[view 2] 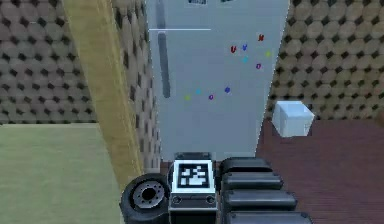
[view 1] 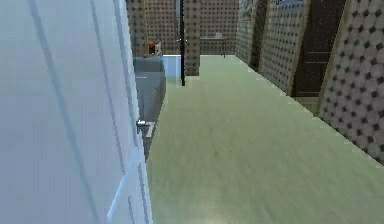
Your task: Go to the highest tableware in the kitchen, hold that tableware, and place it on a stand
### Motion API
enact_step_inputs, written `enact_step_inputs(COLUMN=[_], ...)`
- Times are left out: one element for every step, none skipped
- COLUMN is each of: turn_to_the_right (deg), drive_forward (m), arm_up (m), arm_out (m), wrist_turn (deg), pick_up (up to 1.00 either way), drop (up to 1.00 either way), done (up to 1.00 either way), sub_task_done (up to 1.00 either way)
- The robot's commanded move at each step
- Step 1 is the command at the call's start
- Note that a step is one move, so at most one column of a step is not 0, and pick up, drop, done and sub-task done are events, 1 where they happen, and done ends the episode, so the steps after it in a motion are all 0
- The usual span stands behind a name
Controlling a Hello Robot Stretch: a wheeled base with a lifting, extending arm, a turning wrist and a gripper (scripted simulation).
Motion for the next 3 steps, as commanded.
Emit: enact_step_inputs(turn_to_the_right=[21.0,0.0,-27.0], drive_forward=[0.0,0.75,0.0], arm_up=[0.0,0.0,0.0], arm_out=[0.0,0.0,0.0], wrist_turn=[0.0,0.0,0.0], pick_up=[0.0,0.0,0.0], drop=[0.0,0.0,0.0], done=[0.0,0.0,0.0], sub_task_done=[0.0,0.0,0.0])
